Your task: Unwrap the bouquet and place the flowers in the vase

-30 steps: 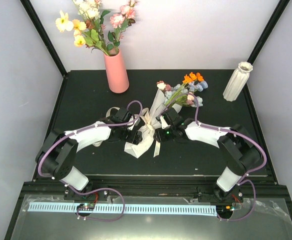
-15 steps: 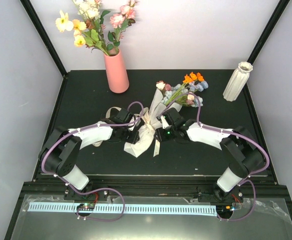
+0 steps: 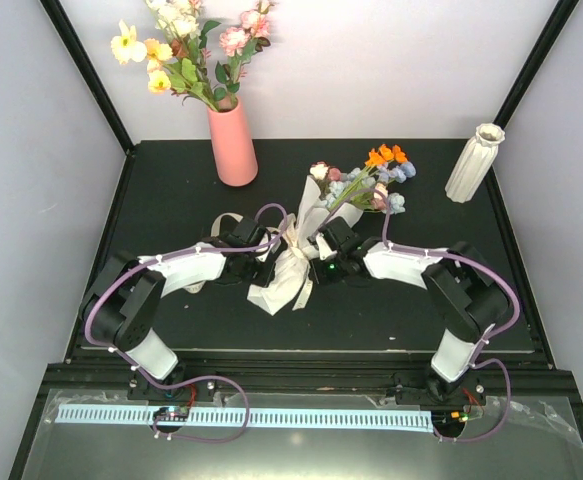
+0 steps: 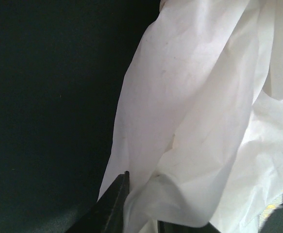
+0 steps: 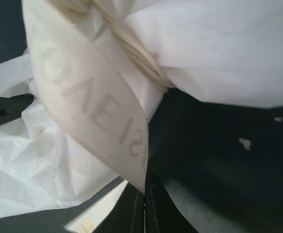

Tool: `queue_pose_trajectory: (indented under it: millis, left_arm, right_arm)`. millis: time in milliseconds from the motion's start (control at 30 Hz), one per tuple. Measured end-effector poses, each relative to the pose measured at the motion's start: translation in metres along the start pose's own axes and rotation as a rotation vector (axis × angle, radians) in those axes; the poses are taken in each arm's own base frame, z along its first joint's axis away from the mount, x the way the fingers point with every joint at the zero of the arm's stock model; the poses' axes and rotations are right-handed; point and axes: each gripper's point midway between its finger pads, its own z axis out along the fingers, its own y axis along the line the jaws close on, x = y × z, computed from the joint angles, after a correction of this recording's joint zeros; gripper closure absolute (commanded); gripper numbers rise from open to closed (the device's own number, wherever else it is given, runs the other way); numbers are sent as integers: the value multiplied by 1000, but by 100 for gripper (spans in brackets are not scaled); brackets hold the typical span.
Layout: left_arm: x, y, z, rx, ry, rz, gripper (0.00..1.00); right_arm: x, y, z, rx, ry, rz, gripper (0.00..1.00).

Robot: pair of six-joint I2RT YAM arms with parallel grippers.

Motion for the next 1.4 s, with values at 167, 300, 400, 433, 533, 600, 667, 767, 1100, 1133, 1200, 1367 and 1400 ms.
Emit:
queue_pose_trajectory:
  millis: [167,300,400,433,533,600,667,767,1100,1133,1200,1367,1400]
  left_arm:
    - [0,0,0,1,-1,3,95]
    - [1,-1,1,7,-3,-34,98]
    - [3,-4,2,34,-10,-100,97]
    - [4,-5,2,47,-15,-124,97]
    - [9,-10,2,91,-32,-201,97]
    - [11,-11,2,101,-37,-224,97]
    - [13,-11,1,106,-43,-246,97]
    - [17,-11,-1,110,-48,-268,97]
    - [27,-11,-7,97,-59,-319,97]
    - [27,-11,-8,96,-61,-322,97]
    - [27,-12,-8,93,-63,-325,97]
    - [28,-14,-9,86,-63,-334,97]
    - [29,-15,-8,84,-62,-334,97]
  right_arm:
    - [-4,4,4,-17,8,-5,98]
    - [-5,7,-5,-21,0,-10,99]
    - [-13,12,-23,-9,-31,-16,99]
    - [-20,15,-32,-3,-52,-19,99]
    - [-38,25,-59,-14,-123,-25,99]
    - [-46,28,-76,-20,-162,-20,98]
    - [-51,29,-91,-21,-190,-8,99]
    - [-53,27,-112,-21,-223,11,99]
    - [-66,39,-184,-70,-364,64,99]
    - [-69,40,-194,-73,-388,69,99]
    - [-73,42,-214,-72,-435,75,99]
    - [-78,35,-277,-7,-607,109,99]
    - [-77,32,-289,14,-642,119,98]
